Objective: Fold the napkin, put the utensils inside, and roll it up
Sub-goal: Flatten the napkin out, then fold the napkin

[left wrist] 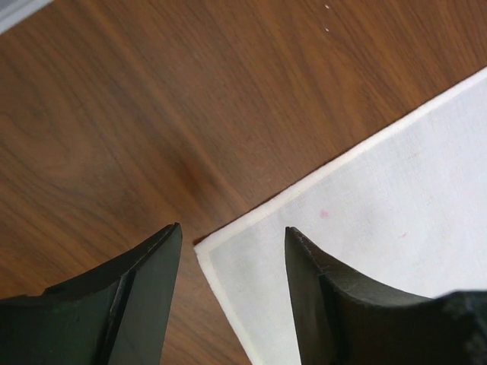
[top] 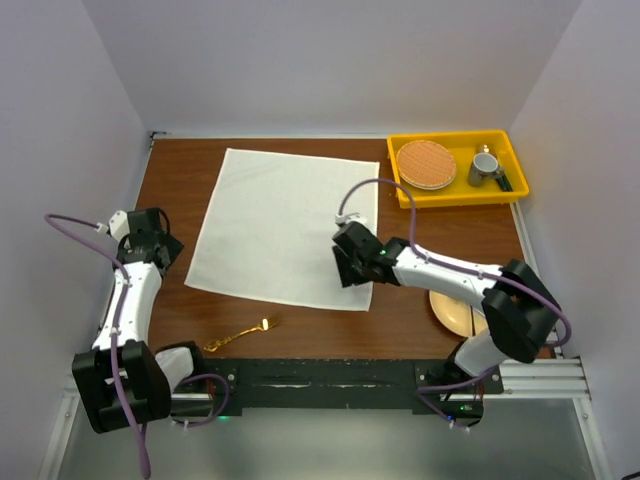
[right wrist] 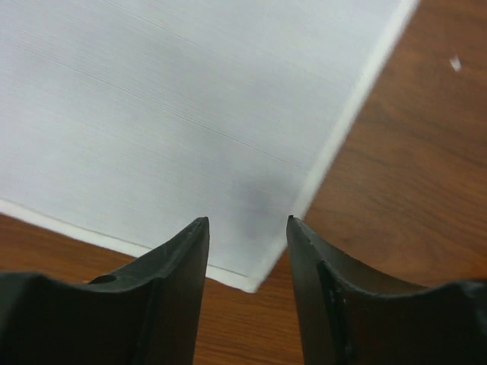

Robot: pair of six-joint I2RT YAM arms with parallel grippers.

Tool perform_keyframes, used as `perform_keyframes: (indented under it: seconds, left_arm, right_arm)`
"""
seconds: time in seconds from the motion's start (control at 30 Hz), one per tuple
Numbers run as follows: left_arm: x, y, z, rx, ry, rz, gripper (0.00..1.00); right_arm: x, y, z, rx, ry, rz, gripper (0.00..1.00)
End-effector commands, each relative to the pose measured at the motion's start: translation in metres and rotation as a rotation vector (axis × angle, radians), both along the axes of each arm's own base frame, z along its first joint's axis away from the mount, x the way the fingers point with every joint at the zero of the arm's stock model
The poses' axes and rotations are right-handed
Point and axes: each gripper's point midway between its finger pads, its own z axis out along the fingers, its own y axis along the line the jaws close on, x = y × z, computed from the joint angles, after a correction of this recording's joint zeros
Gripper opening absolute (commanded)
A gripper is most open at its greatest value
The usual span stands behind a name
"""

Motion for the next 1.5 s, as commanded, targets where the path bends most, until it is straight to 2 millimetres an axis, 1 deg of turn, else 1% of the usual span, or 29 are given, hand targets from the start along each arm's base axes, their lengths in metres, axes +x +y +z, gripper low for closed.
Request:
perform_keyframes:
  seconds: [0.0, 0.03, 0.07, 0.1, 0.13, 0.17, 0.2, 0.23, 0.27, 0.3, 0.33, 0.37, 0.4, 0.43, 0.47, 0.5, 0.53, 0.57, 0.6, 0.7, 0.9, 0.93, 0.97, 1.03, 1.1, 1.13, 1.27, 1.43, 1.47]
  left_arm:
    - [-0.011, 0.029, 0.036, 0.145, -0.010, 0.106, 0.63]
    - [-0.010, 0.033, 0.057, 0.170, -0.056, 0.129, 0.63]
    - [-0.016, 0.036, 0.065, 0.184, -0.058, 0.148, 0.64]
    - [-0.018, 0.039, 0.077, 0.202, -0.080, 0.169, 0.64]
    - [-0.018, 0.040, 0.101, 0.212, -0.146, 0.182, 0.64]
    - [-0.020, 0.039, 0.111, 0.213, -0.176, 0.191, 0.64]
    - [-0.021, 0.040, 0.122, 0.221, -0.208, 0.200, 0.64]
    - [-0.022, 0.039, 0.142, 0.232, -0.265, 0.206, 0.64]
    - [-0.026, 0.038, 0.146, 0.238, -0.258, 0.214, 0.64]
    - [-0.030, 0.041, 0.152, 0.259, -0.255, 0.235, 0.64]
    - [-0.029, 0.041, 0.159, 0.269, -0.260, 0.239, 0.64]
    - [-0.032, 0.044, 0.161, 0.290, -0.257, 0.254, 0.64]
    - [-0.031, 0.045, 0.160, 0.297, -0.249, 0.255, 0.65]
    - [-0.031, 0.045, 0.160, 0.305, -0.245, 0.257, 0.65]
    - [-0.033, 0.046, 0.159, 0.310, -0.230, 0.260, 0.65]
    - [-0.032, 0.046, 0.160, 0.313, -0.225, 0.260, 0.65]
    - [-0.032, 0.045, 0.160, 0.315, -0.218, 0.258, 0.66]
    - [-0.033, 0.047, 0.161, 0.322, -0.216, 0.270, 0.66]
    - [-0.033, 0.047, 0.161, 0.324, -0.212, 0.270, 0.66]
    - [-0.030, 0.047, 0.157, 0.327, -0.201, 0.263, 0.66]
    - [-0.029, 0.044, 0.149, 0.320, -0.191, 0.243, 0.66]
    - [-0.028, 0.044, 0.149, 0.320, -0.194, 0.242, 0.66]
    - [-0.028, 0.043, 0.149, 0.319, -0.194, 0.238, 0.66]
    - [-0.029, 0.043, 0.149, 0.318, -0.193, 0.238, 0.66]
    - [-0.029, 0.042, 0.149, 0.315, -0.193, 0.231, 0.67]
    - [-0.028, 0.042, 0.149, 0.310, -0.197, 0.232, 0.67]
    - [-0.026, 0.039, 0.146, 0.293, -0.203, 0.219, 0.67]
    - [-0.027, 0.037, 0.147, 0.287, -0.223, 0.220, 0.67]
    - [-0.027, 0.037, 0.147, 0.287, -0.224, 0.220, 0.67]
  right_arm:
    - [0.029, 0.096, 0.058, 0.103, -0.149, 0.295, 0.61]
    - [0.030, 0.135, 0.080, 0.150, -0.189, 0.366, 0.65]
    - [0.027, 0.153, 0.061, 0.109, -0.155, 0.422, 0.66]
    - [0.027, 0.172, 0.059, 0.108, -0.156, 0.450, 0.67]
    - [0.020, 0.195, 0.061, 0.129, -0.158, 0.499, 0.68]
    - [0.024, 0.228, 0.062, 0.179, -0.165, 0.540, 0.69]
    - [0.023, 0.246, 0.063, 0.218, -0.165, 0.564, 0.69]
    - [0.021, 0.273, 0.080, 0.284, -0.194, 0.597, 0.69]
    - [0.021, 0.292, 0.080, 0.318, -0.204, 0.617, 0.69]
    - [0.020, 0.307, 0.060, 0.310, -0.181, 0.633, 0.69]
    - [0.018, 0.334, 0.080, 0.351, -0.230, 0.668, 0.75]
    - [0.016, 0.345, 0.079, 0.353, -0.237, 0.687, 0.73]
    - [0.013, 0.357, 0.053, 0.331, -0.210, 0.712, 0.71]
    - [0.013, 0.379, 0.076, 0.378, -0.256, 0.736, 0.69]
    - [0.011, 0.387, 0.074, 0.380, -0.252, 0.753, 0.63]
    - [0.011, 0.394, 0.050, 0.355, -0.230, 0.763, 0.60]
    - [0.012, 0.408, 0.066, 0.388, -0.265, 0.774, 0.56]
    - [0.013, 0.412, 0.061, 0.388, -0.268, 0.776, 0.52]
    - [0.010, 0.417, 0.049, 0.393, -0.252, 0.797, 0.49]
    - [0.009, 0.429, 0.049, 0.415, -0.283, 0.820, 0.43]
    - [0.004, 0.445, 0.034, 0.419, -0.310, 0.848, 0.42]
    - [0.001, 0.449, 0.037, 0.423, -0.323, 0.859, 0.43]
    - [-0.001, 0.451, 0.030, 0.413, -0.329, 0.867, 0.44]
    - [-0.006, 0.455, 0.029, 0.403, -0.349, 0.889, 0.47]
    - [-0.007, 0.456, 0.020, 0.381, -0.357, 0.893, 0.47]
    - [-0.007, 0.457, 0.021, 0.375, -0.367, 0.897, 0.48]
    - [-0.010, 0.454, 0.001, 0.298, -0.385, 0.931, 0.52]
    - [-0.009, 0.440, -0.025, 0.155, -0.412, 0.943, 0.51]
    - [-0.009, 0.438, -0.030, 0.144, -0.406, 0.941, 0.48]
